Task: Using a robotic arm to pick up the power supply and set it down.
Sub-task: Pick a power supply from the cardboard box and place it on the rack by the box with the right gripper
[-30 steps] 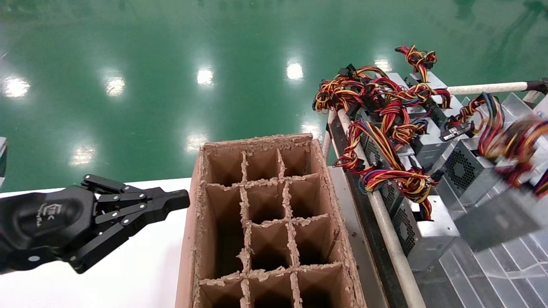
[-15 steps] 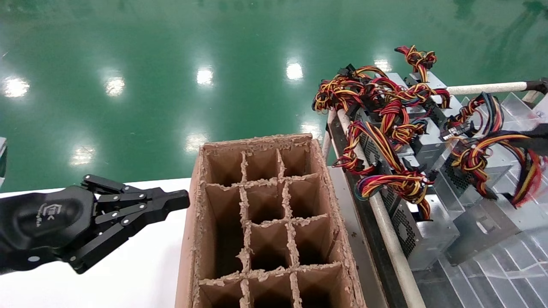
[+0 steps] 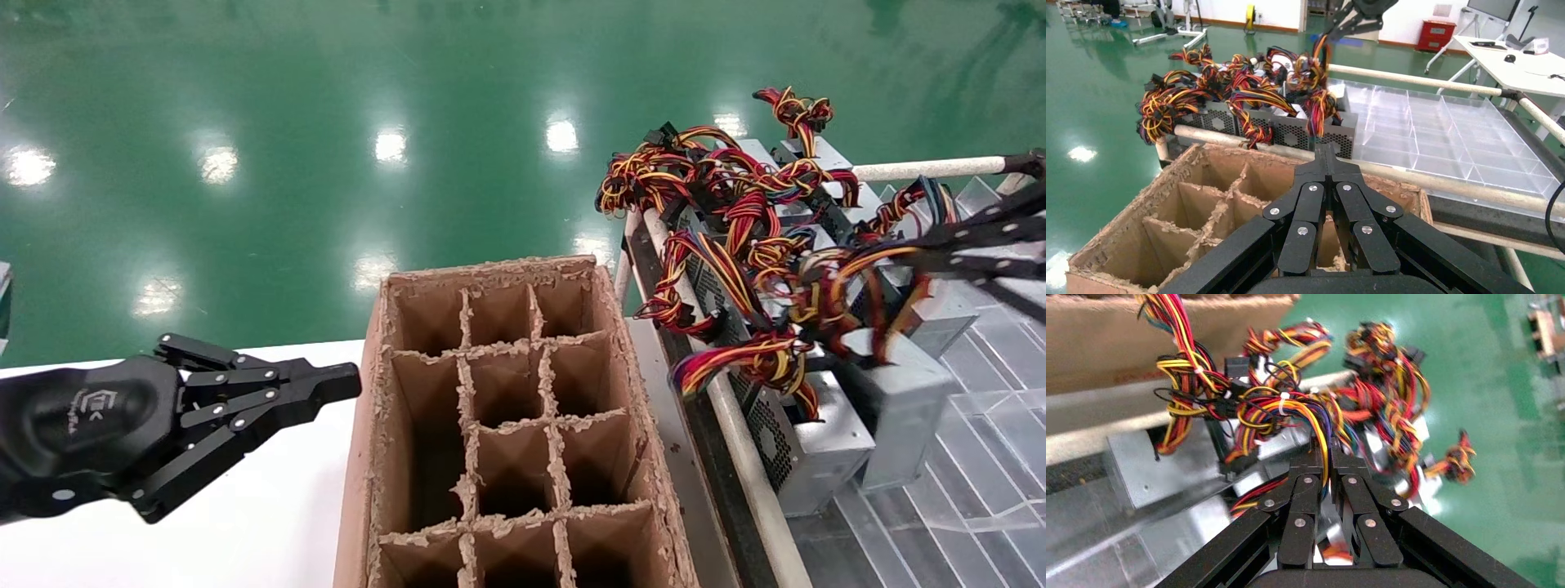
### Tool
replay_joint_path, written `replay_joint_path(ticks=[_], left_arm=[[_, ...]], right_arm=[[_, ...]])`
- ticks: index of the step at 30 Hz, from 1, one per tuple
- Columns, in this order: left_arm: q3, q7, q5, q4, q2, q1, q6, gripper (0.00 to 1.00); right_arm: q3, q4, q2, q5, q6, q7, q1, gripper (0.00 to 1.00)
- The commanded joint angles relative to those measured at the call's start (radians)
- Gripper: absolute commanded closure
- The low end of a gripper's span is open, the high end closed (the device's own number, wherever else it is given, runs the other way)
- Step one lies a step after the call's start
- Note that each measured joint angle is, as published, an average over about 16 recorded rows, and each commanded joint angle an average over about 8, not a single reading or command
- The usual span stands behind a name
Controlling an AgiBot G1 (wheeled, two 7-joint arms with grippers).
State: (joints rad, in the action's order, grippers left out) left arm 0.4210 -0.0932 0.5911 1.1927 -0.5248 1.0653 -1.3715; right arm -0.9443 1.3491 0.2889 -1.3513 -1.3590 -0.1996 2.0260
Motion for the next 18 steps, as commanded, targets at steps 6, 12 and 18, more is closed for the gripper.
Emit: replay_joint_path(ticks=[6, 12, 18], left_arm=[[0.000, 0.000, 0.000, 0.000, 0.000, 0.000, 0.000, 1.00], [0.000, 0.000, 0.000, 0.000, 0.000, 0.000, 0.000, 1.00], [0.000, 0.000, 0.000, 0.000, 0.000, 0.000, 0.000, 1.00]], right_arm=[[-0.013, 0.001, 0.012, 0.006, 0.005, 0.010, -0.023, 1.00], [-0.019, 0.005, -0.018, 0.005, -0.004, -0.007, -0.033, 1.00], [-0.020, 0.007, -0.038, 0.006, 0.000, -0.020, -0.039, 1.00]])
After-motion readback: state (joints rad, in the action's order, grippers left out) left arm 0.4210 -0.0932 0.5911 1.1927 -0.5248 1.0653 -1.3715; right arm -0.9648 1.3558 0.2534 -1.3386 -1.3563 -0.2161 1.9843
